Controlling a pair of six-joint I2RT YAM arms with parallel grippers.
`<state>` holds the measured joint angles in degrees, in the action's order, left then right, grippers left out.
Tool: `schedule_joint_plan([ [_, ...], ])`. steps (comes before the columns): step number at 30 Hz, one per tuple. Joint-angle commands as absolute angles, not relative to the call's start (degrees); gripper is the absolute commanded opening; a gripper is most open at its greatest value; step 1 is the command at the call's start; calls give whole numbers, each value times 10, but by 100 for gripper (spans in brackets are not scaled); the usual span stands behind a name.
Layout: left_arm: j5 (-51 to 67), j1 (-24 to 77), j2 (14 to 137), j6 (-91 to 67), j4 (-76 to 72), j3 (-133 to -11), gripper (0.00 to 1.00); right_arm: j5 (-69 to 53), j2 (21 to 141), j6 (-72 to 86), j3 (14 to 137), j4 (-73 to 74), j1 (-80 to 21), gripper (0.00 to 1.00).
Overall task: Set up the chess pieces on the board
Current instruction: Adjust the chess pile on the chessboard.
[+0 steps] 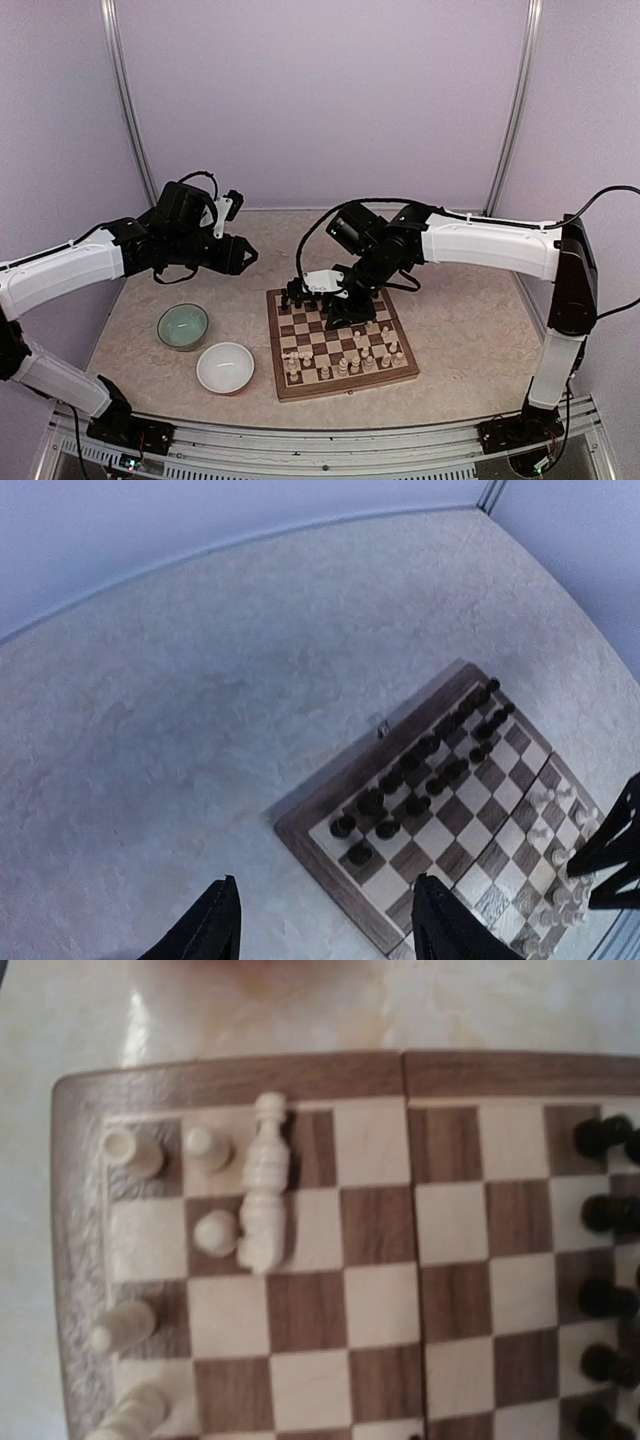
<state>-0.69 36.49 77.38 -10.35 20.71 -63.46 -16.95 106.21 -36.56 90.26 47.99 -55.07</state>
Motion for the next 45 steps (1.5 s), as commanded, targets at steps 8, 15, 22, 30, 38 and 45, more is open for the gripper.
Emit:
schedule_joint_plan([
  [8, 89, 382, 674, -256, 217, -476, 58, -204, 1145, -391, 927, 435, -555, 43],
  [15, 67, 429, 683, -269, 223, -453, 48, -205, 1177, -400, 926, 418, -556, 42],
  [22, 105, 457, 731, -285, 205, -445, 26, -227, 1196, -405, 927, 414, -556, 42],
  [30, 95, 467, 753, -306, 193, -436, 17, -241, 1212, -398, 925, 406, -557, 42],
  [38, 80, 467, 741, -324, 197, -422, 22, -246, 1222, -388, 923, 396, -557, 42],
  [45, 65, 467, 722, -330, 203, -416, 25, -226, 1232, -363, 935, 374, -545, 39],
])
